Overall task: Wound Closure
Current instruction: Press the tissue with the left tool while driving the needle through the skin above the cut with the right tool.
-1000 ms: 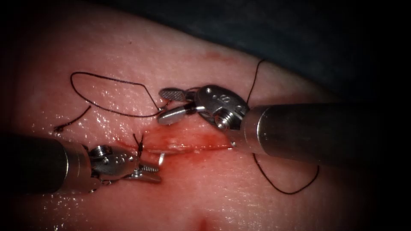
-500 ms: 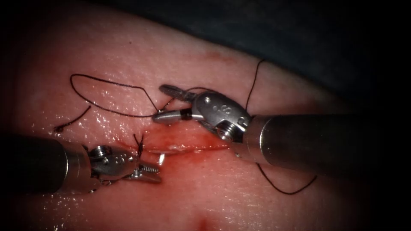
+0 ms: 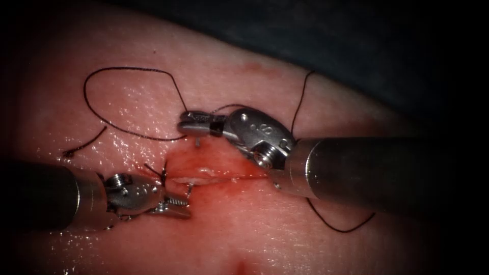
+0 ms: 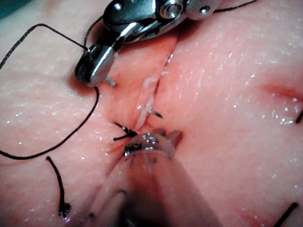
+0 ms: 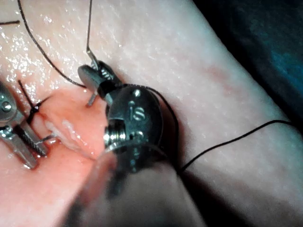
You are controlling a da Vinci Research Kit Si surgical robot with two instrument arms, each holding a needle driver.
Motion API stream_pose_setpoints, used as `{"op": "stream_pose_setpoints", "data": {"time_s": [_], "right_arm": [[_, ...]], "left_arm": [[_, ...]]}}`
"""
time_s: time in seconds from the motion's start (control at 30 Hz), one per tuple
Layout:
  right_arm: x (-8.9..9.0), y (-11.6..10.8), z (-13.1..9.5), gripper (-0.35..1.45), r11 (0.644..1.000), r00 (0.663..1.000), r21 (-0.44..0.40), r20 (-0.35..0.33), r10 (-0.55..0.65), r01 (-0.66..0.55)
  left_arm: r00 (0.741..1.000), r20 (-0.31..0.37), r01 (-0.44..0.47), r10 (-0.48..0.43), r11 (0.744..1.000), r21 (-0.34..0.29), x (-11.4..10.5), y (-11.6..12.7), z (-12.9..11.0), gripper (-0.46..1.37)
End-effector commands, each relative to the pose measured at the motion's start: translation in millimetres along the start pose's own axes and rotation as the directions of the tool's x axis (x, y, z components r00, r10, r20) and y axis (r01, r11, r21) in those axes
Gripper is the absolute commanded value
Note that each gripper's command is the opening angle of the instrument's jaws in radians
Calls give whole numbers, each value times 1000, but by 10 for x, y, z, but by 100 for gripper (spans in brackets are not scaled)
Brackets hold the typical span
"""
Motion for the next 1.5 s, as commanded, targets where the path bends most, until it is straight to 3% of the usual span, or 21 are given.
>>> {"op": "stream_pose_setpoints", "data": {"time_s": [0.03, 0.2, 0.47, 0.67, 0.73, 0.8, 0.83, 0.87, 0.97, 1.23, 1.37, 1.5], "right_arm": [[0, -2, 3, -35, 998, 998, 13, 11, 55, -56], [-22, -6, 7, -35, 967, 967, 61, 70, 244, -248], [-51, -24, 12, -35, 928, 923, 81, 162, 349, -365], [-54, -35, 15, -35, 930, 926, 83, 161, 341, -357], [-44, -31, 13, -35, 961, 962, 86, 106, 252, -261], [-34, -24, 11, 55, 985, 985, 44, 40, 168, -170], [-31, -22, 10, 76, 990, 990, 32, 22, 138, -139], [-24, -16, 9, 109, 999, 999, -2, -9, 38, -38], [-12, -7, 5, 125, 994, 994, -48, -41, -97, 95], [5, -11, 0, 129, 944, 951, -147, -47, -306, 296], [14, -19, -1, 110, 908, 921, -181, -27, -390, 379], [21, -25, -2, 97, 896, 911, -195, -27, -412, 400]], "left_arm": [[1000, 0, -1, 1, 1000, -1, 0, 0, 0, 10], [1000, 0, -2, 2, 1000, -2, 0, -1, 0, 10], [1000, 0, -2, 2, 1000, -2, 1, -1, 0, 10], [1000, 0, -2, 2, 1000, -2, 1, -1, 0, 10], [1000, 0, -2, 2, 1000, -2, 1, -1, 1, 8], [1000, 0, -2, 2, 1000, -2, 1, -1, 1, 6], [1000, 1, -2, 2, 1000, -2, 1, 0, 1, 6], [1000, 1, -2, 2, 1000, -3, 1, 0, 0, 7], [1000, 1, -3, 3, 1000, -3, 1, 0, 0, 7], [1000, 2, -4, 4, 1000, -4, 1, 0, 0, 7], [1000, 2, -4, 4, 1000, -4, 1, 0, 0, 6], [1000, 2, -4, 4, 1000, -4, 1, 1, 0, 6]]}}
